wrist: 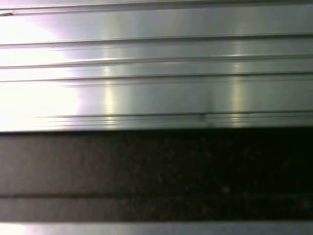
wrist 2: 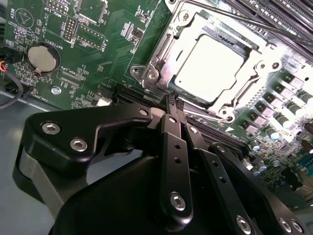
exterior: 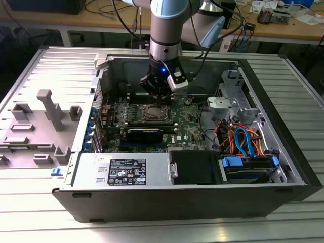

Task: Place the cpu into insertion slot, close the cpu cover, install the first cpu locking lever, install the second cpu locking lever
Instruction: 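Install the first cpu locking lever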

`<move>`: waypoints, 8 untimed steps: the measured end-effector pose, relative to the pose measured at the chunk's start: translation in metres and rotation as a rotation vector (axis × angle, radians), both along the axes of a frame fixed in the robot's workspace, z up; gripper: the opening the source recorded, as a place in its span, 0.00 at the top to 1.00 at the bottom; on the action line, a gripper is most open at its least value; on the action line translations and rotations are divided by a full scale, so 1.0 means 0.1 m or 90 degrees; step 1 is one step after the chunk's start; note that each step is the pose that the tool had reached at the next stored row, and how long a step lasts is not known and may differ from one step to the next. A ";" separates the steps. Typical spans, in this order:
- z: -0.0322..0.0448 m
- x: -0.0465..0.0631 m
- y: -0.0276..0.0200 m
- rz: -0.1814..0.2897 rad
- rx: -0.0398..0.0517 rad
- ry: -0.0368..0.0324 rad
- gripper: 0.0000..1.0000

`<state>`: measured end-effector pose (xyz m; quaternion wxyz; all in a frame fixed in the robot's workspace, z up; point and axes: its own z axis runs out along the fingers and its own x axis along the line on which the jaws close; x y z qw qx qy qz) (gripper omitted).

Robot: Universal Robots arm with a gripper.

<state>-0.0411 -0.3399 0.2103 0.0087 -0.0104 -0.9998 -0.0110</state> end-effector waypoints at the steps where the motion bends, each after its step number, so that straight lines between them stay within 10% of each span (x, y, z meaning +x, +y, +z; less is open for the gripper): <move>1: -0.006 0.00 0.000 0.000 0.0000 0.0000 0.89; 8: -0.015 0.00 0.000 0.000 0.0000 0.0001 0.89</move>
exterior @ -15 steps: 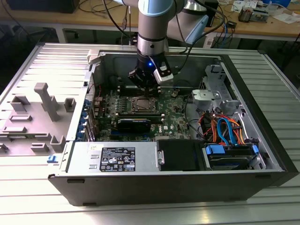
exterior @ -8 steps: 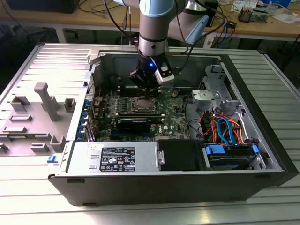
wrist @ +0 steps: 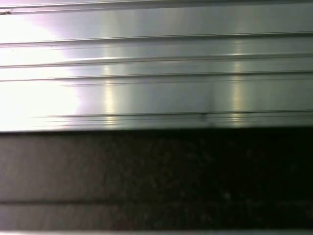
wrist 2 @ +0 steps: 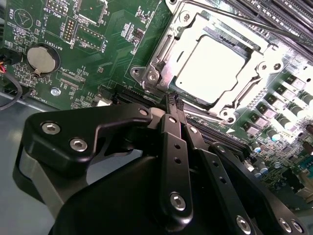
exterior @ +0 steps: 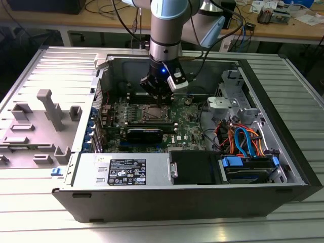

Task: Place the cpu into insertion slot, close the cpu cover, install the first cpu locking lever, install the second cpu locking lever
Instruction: 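Install the first cpu locking lever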

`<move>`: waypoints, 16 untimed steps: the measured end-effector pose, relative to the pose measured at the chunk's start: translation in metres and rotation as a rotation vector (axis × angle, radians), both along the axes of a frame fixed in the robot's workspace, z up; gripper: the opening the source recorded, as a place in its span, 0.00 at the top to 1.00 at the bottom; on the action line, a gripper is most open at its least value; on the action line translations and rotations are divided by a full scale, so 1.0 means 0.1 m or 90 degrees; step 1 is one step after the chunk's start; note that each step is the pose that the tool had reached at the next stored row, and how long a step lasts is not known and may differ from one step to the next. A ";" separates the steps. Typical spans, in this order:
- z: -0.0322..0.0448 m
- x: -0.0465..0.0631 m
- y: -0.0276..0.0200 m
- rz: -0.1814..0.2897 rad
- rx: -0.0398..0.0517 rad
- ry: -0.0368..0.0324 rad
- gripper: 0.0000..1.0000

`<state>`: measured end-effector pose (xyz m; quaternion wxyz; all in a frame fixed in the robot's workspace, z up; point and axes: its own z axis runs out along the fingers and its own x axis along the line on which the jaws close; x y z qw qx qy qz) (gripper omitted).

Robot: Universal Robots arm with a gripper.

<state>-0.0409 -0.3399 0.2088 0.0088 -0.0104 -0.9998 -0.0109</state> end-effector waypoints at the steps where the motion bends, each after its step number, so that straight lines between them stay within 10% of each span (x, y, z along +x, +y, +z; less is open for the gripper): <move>1: 0.000 0.00 0.000 0.000 0.0000 0.0000 0.89; 16: -0.003 0.02 0.004 0.000 0.0001 0.0005 0.89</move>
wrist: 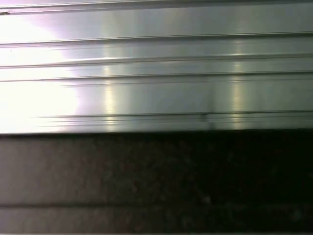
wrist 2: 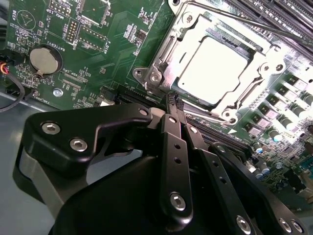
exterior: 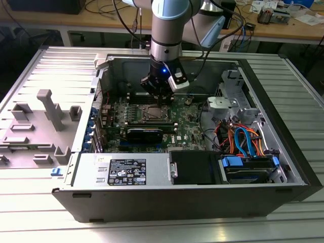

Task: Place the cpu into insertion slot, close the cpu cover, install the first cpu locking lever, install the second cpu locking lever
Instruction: 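Install the first cpu locking lever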

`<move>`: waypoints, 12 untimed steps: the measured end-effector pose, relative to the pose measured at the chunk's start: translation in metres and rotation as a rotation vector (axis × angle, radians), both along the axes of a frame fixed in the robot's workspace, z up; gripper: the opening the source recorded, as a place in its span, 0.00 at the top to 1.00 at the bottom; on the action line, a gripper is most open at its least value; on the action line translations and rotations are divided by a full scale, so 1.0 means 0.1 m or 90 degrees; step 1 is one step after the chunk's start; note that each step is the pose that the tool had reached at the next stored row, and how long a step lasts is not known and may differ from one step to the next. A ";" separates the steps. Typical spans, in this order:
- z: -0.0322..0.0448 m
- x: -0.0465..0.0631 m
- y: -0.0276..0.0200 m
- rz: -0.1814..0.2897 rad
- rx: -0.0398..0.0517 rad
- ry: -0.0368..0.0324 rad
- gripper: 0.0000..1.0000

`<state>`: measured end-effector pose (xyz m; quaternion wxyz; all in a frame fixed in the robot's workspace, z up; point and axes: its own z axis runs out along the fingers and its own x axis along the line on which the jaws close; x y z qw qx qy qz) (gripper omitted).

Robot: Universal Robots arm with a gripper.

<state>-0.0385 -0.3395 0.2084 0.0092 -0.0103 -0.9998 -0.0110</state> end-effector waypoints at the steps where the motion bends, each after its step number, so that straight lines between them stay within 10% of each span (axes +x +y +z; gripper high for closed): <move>1: -0.001 0.00 0.000 0.000 -0.0001 0.0000 0.89; 12: -0.010 0.00 0.001 0.000 -0.0029 0.0000 0.89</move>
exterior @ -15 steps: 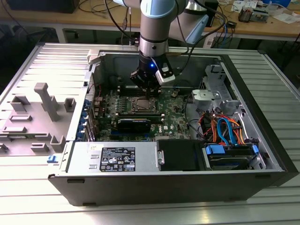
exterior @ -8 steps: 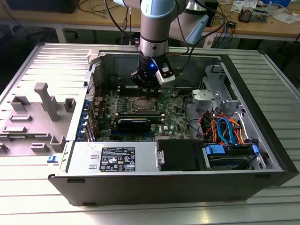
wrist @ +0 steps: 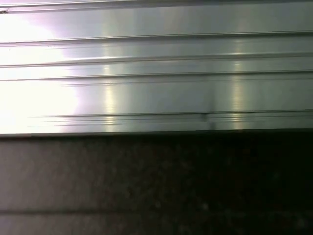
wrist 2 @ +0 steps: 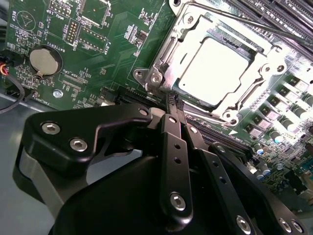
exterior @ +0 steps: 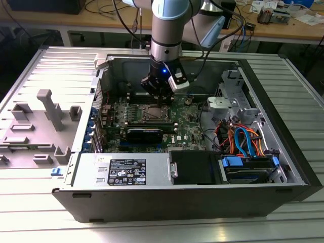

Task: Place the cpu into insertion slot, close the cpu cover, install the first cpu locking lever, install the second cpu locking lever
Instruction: 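Install the first cpu locking lever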

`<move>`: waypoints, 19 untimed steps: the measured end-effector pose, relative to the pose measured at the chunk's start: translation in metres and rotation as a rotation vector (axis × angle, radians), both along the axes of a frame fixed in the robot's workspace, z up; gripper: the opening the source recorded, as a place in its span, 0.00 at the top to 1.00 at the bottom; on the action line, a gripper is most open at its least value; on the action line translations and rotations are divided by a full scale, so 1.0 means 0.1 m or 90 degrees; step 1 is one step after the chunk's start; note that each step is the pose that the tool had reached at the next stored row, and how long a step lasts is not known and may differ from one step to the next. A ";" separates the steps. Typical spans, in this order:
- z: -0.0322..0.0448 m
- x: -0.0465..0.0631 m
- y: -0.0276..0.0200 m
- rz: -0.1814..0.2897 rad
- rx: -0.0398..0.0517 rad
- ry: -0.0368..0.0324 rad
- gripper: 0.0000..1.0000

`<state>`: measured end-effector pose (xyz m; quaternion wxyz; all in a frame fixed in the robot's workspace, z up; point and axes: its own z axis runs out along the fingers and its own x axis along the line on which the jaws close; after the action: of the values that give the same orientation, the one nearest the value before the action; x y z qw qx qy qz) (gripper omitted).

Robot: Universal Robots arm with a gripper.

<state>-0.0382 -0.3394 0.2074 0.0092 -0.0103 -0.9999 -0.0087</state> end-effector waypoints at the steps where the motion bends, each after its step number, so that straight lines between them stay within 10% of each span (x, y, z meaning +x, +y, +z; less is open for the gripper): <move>1: 0.000 0.00 0.000 0.000 -0.0006 0.0000 0.89; 19: -0.024 0.00 0.000 0.000 -0.0026 0.0000 0.89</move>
<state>-0.0380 -0.3394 0.2050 0.0091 -0.0104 -0.9999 -0.0066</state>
